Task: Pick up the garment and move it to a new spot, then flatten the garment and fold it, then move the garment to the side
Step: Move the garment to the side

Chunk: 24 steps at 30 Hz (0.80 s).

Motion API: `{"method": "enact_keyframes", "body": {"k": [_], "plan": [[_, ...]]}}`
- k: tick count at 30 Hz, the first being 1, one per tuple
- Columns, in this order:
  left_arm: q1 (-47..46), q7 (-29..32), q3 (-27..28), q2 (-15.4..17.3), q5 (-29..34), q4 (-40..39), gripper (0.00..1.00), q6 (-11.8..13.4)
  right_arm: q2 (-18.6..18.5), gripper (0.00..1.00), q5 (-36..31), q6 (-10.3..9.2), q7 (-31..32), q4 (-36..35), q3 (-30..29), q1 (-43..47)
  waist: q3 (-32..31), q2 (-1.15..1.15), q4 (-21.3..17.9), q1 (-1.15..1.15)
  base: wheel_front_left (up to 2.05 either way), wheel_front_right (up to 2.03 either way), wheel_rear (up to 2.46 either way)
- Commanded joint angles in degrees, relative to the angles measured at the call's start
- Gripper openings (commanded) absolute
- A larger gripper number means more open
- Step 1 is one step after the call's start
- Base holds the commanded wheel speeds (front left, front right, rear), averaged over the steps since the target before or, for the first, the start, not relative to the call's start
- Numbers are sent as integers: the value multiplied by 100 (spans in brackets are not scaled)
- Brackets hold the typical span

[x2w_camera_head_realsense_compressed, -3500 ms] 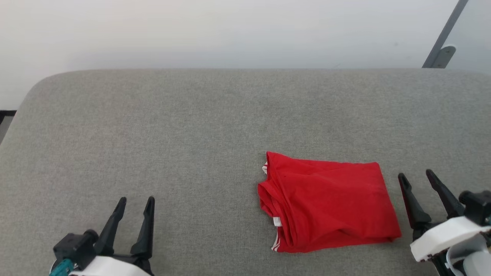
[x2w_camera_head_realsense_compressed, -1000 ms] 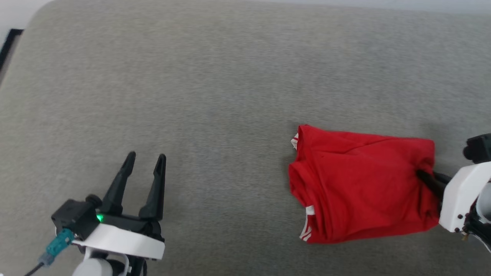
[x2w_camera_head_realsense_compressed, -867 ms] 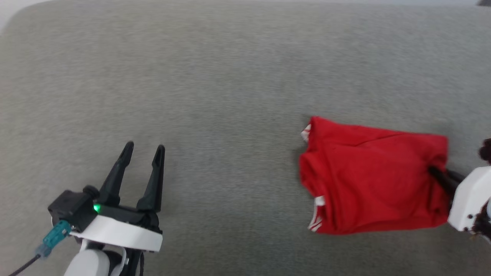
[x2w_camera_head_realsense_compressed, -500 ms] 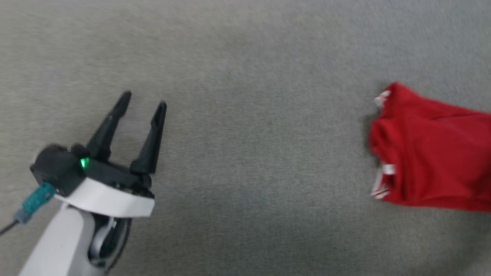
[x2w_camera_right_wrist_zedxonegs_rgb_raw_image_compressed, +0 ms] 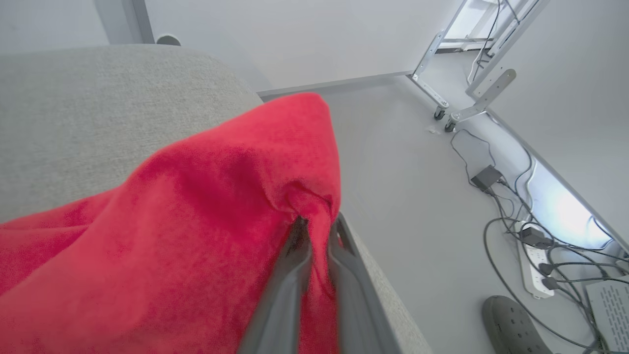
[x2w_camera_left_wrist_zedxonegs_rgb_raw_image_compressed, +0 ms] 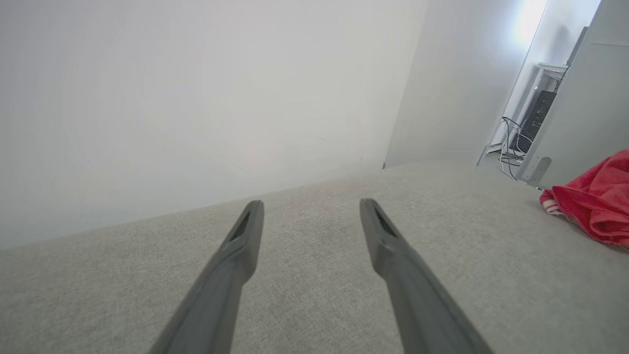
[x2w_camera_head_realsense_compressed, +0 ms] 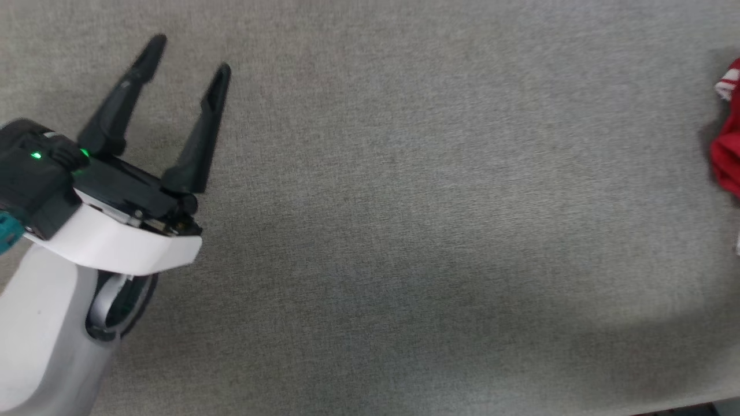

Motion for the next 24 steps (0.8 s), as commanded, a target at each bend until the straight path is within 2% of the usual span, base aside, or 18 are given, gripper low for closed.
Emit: {"method": "enact_keyframes", "body": {"k": [1, 2, 5, 14, 15, 16, 20, 24], "plan": [[-142, -24, -1, 60, -19, -36, 100, 5, 51, 0, -247, -4, -97, 110, -75, -199, 193, 0, 51, 0, 0, 0, 0], [-225, -24, -18, 123, -5, -64, 100, 5, 84, 0, -626, -4, -213, 258, -242, -413, 279, 0, 94, 0, 0, 0, 0], [-315, -24, -46, 200, 19, -81, 100, 5, 166, 0, -1058, -4, -404, 499, -516, -735, 362, 0, 144, 0, 0, 0, 0], [-363, -24, -101, 240, 52, -28, 100, 5, 365, 0, -1605, -3, -833, 1090, -816, -1096, 336, 0, 193, 0, 0, 0, 0], [-356, -24, -112, 233, 64, -14, 100, 5, 368, 46, -1661, -3, -877, 1165, -779, -1091, 316, 0, 191, 0, 0, 0, 0], [-342, -24, -122, 216, 73, 5, 100, 5, 361, 98, -1694, -3, -946, 1213, -744, -1096, 282, 0, 186, 0, 0, 0, 0], [-211, -24, -110, 114, 66, 98, 100, 5, 303, 100, -1716, -3, -1140, 1348, -531, -1044, 89, 0, 172, 0, 0, 0, 0], [5, -24, -49, -29, 69, 219, 100, 5, 276, 100, -1583, -4, -1272, 1378, -43, -897, -237, 0, 165, 0, 0, 0, 0]]}}
